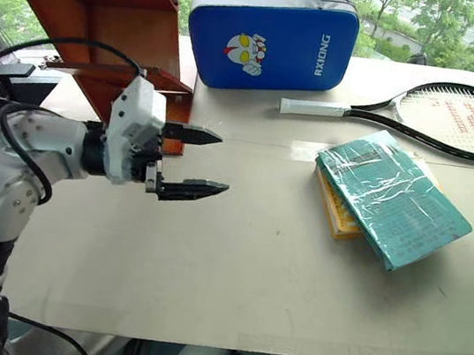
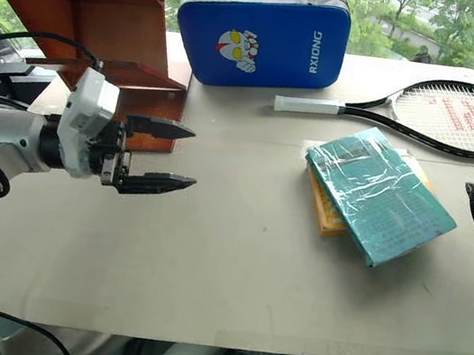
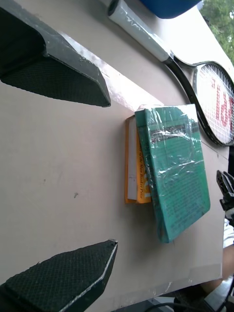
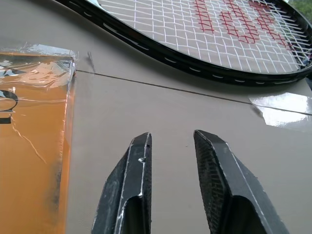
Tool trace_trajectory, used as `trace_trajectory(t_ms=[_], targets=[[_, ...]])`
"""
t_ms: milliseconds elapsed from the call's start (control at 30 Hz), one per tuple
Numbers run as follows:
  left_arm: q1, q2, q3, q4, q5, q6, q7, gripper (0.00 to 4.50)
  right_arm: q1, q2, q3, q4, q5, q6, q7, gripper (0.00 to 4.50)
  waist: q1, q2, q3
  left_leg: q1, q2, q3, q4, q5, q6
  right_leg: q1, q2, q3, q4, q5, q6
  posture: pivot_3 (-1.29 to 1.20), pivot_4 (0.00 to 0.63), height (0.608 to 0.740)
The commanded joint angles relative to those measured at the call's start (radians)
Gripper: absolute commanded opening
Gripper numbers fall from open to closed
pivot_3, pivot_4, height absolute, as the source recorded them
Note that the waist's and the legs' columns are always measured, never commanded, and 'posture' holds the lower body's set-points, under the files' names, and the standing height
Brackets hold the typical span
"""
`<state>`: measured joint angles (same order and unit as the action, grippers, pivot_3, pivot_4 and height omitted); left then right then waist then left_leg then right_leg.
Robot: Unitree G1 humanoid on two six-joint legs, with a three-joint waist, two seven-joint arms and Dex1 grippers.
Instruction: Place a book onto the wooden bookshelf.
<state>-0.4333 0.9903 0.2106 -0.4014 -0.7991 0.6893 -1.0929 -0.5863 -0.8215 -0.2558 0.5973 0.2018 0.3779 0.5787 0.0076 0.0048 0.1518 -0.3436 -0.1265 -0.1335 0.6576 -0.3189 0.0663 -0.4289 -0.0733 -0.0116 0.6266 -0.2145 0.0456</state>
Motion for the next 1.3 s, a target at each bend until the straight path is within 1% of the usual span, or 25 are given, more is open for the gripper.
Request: trace_trajectory(t_ms=[33,200,300,400,467,600,700,967,1133,1200,1300], targets=[[-0.031,0.021,0.049,-0.024,-0.06,0.022,-0.012,4.5,-0.093,0.019,0.039,0.117,-0.039,-0.066,0.006,0.09,-0.005,0.0,0.0,-0.004,0.0,0.0,0.002,0.0,0.0,-0.004,0.0,0.0,0.001,0.0,0.0,0.0,0.15,0.74],[-0.038,0.007,0.045,-0.041,-0.07,0.03,0.014,4.5,-0.187,0.045,0.103,0.262,-0.072,-0.103,0.088,0.09,-0.011,0.0,0.0,-0.007,0.0,0.0,0.008,0.0,0.0,-0.004,0.0,-0.001,0.0,0.0,0.0,0.0,0.15,0.74],[-0.035,0.004,0.044,-0.049,-0.077,0.034,0.023,4.5,-0.216,0.053,0.125,0.29,-0.068,-0.088,0.18,0.09,-0.019,0.0,0.0,-0.008,0.0,0.0,0.009,0.0,0.0,-0.004,0.0,-0.001,0.0,0.001,0.0,0.0,0.15,0.74],[-0.032,0.005,0.04,-0.047,-0.072,0.031,0.026,4.5,-0.215,0.06,0.141,0.243,-0.034,-0.014,0.31,0.09,-0.022,0.0,0.0,-0.008,0.0,0.0,0.009,0.0,0.0,-0.004,0.0,-0.001,0.001,0.001,0.0,0.0,0.15,0.74],[-0.033,0.005,0.034,-0.046,-0.067,0.029,0.029,4.5,-0.196,0.063,0.151,0.19,-0.016,0.036,0.37,0.09,-0.025,0.0,0.0,-0.008,0.0,0.0,0.009,0.0,0.0,-0.004,0.0,-0.001,0.002,0.001,0.0,0.0,0.15,0.74],[-0.038,0.006,0.027,-0.05,-0.07,0.035,0.034,4.5,-0.139,0.065,0.169,0.051,0.023,0.15,0.453,0.09,-0.023,0.0,0.0,-0.008,0.0,0.0,0.01,0.0,0.0,-0.004,0.0,0.0,0.002,0.001,0.0,0.0,0.15,0.74],[-0.041,0.013,0.026,-0.05,-0.074,0.046,0.031,4.5,-0.076,0.065,0.178,-0.108,0.073,0.265,0.492,0.09,-0.021,0.001,0.0,-0.008,0.0,0.0,0.01,0.0,0.0,-0.004,0.0,0.0,0.002,0.001,0.0,0.0,0.15,0.74],[-0.047,0.022,0.028,-0.047,-0.076,0.066,0.026,4.5,0.026,0.067,0.195,-0.36,0.164,0.435,0.514,0.09,-0.02,0.001,0.0,-0.008,0.0,-0.001,0.011,0.0,0.0,-0.005,0.0,0.0,0.005,0.001,0.0,0.0,0.15,0.74],[-0.026,0.034,0.036,-0.052,-0.079,0.086,0.025,4.5,0.031,0.053,0.173,-0.341,0.127,0.392,0.439,0.09,-0.019,0.001,0.0,-0.008,0.0,0.0,0.012,0.0,0.0,-0.006,0.0,0.0,0.006,0.001,0.0,0.0,0.15,0.74],[0.016,0.038,0.041,-0.064,-0.073,0.088,0.024,4.5,0.041,0.038,0.156,-0.343,0.125,0.36,0.433,0.09,-0.019,0.001,0.0,-0.008,0.0,0.0,0.012,0.0,0.0,-0.006,0.0,0.0,0.007,0.001,0.0,0.0,0.15,0.74],[0.104,0.013,0.06,-0.086,-0.059,0.091,0.077,4.5,0.075,0.024,0.121,-0.374,0.138,0.292,0.435,0.09,-0.019,0.001,0.0,-0.008,0.0,0.0,0.011,0.0,0.0,-0.006,0.0,0.0,0.007,0.001,0.0,0.0,0.15,0.74]])
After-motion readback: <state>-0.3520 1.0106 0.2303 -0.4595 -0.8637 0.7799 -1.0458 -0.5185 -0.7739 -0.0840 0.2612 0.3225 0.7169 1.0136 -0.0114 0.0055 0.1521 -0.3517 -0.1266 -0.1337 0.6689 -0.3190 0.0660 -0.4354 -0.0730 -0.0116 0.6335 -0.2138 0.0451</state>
